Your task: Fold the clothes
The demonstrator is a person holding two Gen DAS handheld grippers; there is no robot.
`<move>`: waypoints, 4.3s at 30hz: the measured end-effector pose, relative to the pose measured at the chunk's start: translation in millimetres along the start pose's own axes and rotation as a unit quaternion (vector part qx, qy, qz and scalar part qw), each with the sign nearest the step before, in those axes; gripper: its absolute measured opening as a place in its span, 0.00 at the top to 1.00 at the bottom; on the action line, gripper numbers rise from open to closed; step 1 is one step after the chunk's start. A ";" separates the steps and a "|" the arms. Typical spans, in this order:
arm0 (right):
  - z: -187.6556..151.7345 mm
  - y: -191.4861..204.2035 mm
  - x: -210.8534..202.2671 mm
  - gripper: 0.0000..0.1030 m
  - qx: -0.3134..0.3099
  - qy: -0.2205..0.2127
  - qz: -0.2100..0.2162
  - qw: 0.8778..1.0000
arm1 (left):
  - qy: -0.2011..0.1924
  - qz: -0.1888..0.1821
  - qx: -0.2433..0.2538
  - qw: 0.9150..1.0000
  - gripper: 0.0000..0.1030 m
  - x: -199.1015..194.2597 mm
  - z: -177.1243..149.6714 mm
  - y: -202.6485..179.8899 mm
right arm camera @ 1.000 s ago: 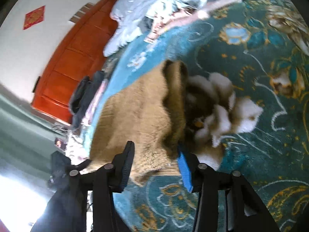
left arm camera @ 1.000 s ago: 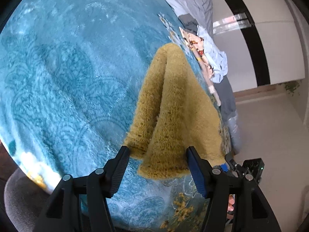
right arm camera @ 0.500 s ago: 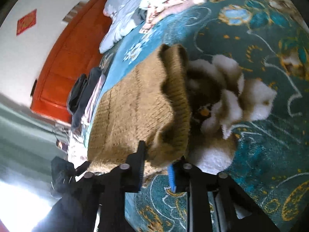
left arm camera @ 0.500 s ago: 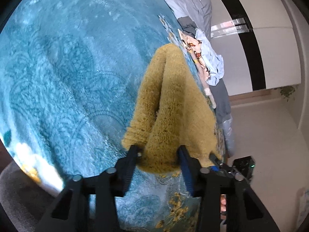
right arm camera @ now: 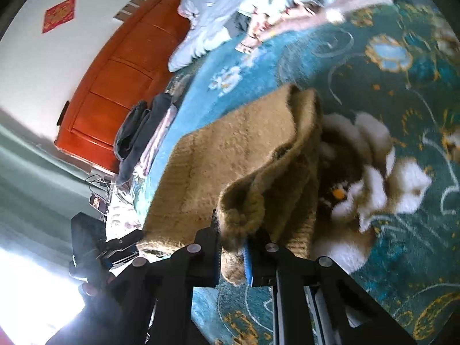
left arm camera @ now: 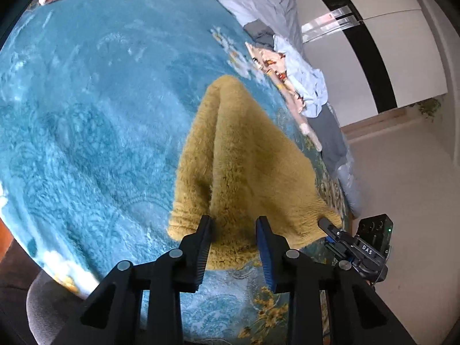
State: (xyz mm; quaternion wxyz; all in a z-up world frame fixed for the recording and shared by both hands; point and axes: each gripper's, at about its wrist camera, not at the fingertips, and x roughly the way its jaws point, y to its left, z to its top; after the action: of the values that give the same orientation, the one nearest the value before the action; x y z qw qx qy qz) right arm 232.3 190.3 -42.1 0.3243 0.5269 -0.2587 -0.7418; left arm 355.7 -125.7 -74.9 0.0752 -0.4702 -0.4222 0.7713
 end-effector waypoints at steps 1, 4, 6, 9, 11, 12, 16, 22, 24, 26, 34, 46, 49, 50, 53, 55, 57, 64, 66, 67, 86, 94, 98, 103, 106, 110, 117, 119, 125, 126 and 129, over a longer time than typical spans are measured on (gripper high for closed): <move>-1.9 -3.6 1.9 0.88 0.006 0.002 0.001 1.000 | 0.001 -0.001 -0.001 1.000 0.67 1.7 -0.6 1.0; -5.5 -9.9 3.5 0.88 0.021 0.001 0.007 1.000 | -0.006 -0.013 -0.003 1.000 0.67 2.4 2.1 1.0; -5.9 -11.3 3.6 0.88 0.024 0.001 0.006 1.000 | -0.010 -0.022 -0.004 1.000 0.66 2.8 3.9 1.0; -5.6 -11.4 4.6 0.88 0.025 0.002 0.006 1.000 | -0.017 -0.034 -0.006 0.999 0.68 3.4 6.6 1.0; -4.7 -9.4 5.4 0.88 0.023 0.002 0.007 1.000 | -0.022 -0.042 -0.008 0.999 0.76 3.9 8.4 1.0; -3.0 -8.0 5.4 0.88 0.020 0.003 0.009 1.000 | -0.024 -0.046 -0.008 0.999 0.78 4.1 9.3 1.0; 11.0 5.6 -1.9 0.88 0.000 -0.007 0.020 1.000 | -0.037 -0.062 0.032 0.997 0.80 -5.7 31.3 -23.8; 15.0 19.2 -13.6 0.88 -0.033 -0.025 0.024 0.999 | -0.033 -0.038 0.046 0.998 0.80 0.7 33.5 -17.8; 2.5 -1.0 -2.2 0.88 -0.010 -0.002 0.001 1.000 | -0.017 -0.028 0.017 0.999 0.80 12.0 26.3 6.1; -8.6 -21.8 6.6 0.88 0.020 0.014 -0.012 1.000 | -0.009 -0.022 -0.009 1.000 0.80 19.0 17.6 26.8; -24.0 -43.5 11.4 0.87 0.057 0.020 0.009 0.998 | -0.015 -0.038 -0.031 0.999 0.77 17.3 9.0 40.3; -12.2 9.0 -28.4 0.83 -0.047 -0.049 -0.101 0.993 | -0.076 0.107 0.182 0.975 0.49 1.7 0.0 -67.3; -22.0 36.4 4.3 0.83 -0.108 -0.022 -0.117 0.987 | -0.065 0.160 0.226 0.959 0.49 20.4 -12.4 -77.9; -28.1 39.8 15.9 0.83 -0.127 -0.004 -0.126 0.984 | -0.059 0.178 0.237 0.953 0.49 27.0 -17.0 -77.9; -42.2 40.8 29.3 0.83 -0.172 0.014 -0.155 0.973 | -0.052 0.200 0.243 0.948 0.49 32.4 -25.7 -64.6; -46.8 36.7 28.1 0.83 -0.178 0.013 -0.160 0.971 | -0.051 0.195 0.239 0.950 0.49 34.9 -28.9 -55.8; -50.5 32.2 26.7 0.82 -0.177 0.014 -0.159 0.971 | -0.051 0.201 0.236 0.949 0.49 39.7 -30.4 -49.9; -51.2 33.2 40.7 0.81 -0.174 0.011 -0.161 0.972 | -0.057 0.191 0.234 0.951 0.47 40.7 -30.5 -51.9; -44.5 33.2 32.4 0.81 -0.156 0.009 -0.141 0.978 | -0.065 0.172 0.235 0.954 0.47 30.3 -31.4 -55.8; -40.9 31.9 25.3 0.77 -0.144 0.003 -0.128 0.981 | -0.068 0.164 0.235 0.956 0.47 24.7 -31.0 -57.1; 12.6 -70.4 16.2 0.43 0.076 -0.039 0.002 0.996 | 0.008 0.037 0.019 0.999 0.34 60.4 62.5 9.2; 32.2 -72.8 43.2 0.41 0.100 -0.023 0.045 0.994 | 0.035 0.034 0.035 0.998 0.32 85.0 77.9 -1.6; 37.7 -67.2 52.8 0.41 0.083 -0.017 0.052 0.995 | 0.039 0.017 0.020 0.999 0.32 91.1 85.7 1.3; 44.2 -60.4 63.2 0.44 0.076 -0.011 0.054 0.996 | 0.039 0.033 0.034 0.998 0.32 91.7 84.7 -5.2; 47.6 -54.1 67.9 0.57 0.071 -0.009 0.037 0.997 | 0.037 0.057 0.055 0.996 0.41 91.7 81.5 -13.5; 49.1 -46.6 68.7 0.63 0.071 -0.011 0.031 0.997 | 0.023 0.093 0.076 0.993 0.53 86.5 74.0 -24.8; 52.6 -13.8 53.7 0.65 0.027 -0.014 0.028 0.999 | 0.008 0.095 0.091 0.991 0.66 71.9 56.9 -42.0; 52.4 -2.6 49.5 0.65 0.012 -0.015 0.026 0.999 | 0.003 0.096 0.095 0.991 0.66 67.7 51.9 -46.9; 50.3 31.4 30.7 0.66 -0.029 -0.015 0.016 0.999 | -0.010 0.078 0.108 0.991 0.67 51.0 32.6 -65.6; 50.5 37.2 25.8 0.66 -0.035 -0.017 0.015 0.999 | -0.014 0.073 0.110 0.991 0.67 46.4 29.8 -69.5; 52.7 54.9 11.0 0.66 -0.051 -0.024 0.016 0.998 | -0.033 0.054 0.110 0.992 0.67 27.3 26.5 -77.0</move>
State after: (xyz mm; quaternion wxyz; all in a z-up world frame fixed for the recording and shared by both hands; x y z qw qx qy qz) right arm 191.1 148.2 7.4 0.3566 0.4869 -0.2367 -0.7614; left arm 298.3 -78.4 -32.0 0.0709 -0.4554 -0.3108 0.8313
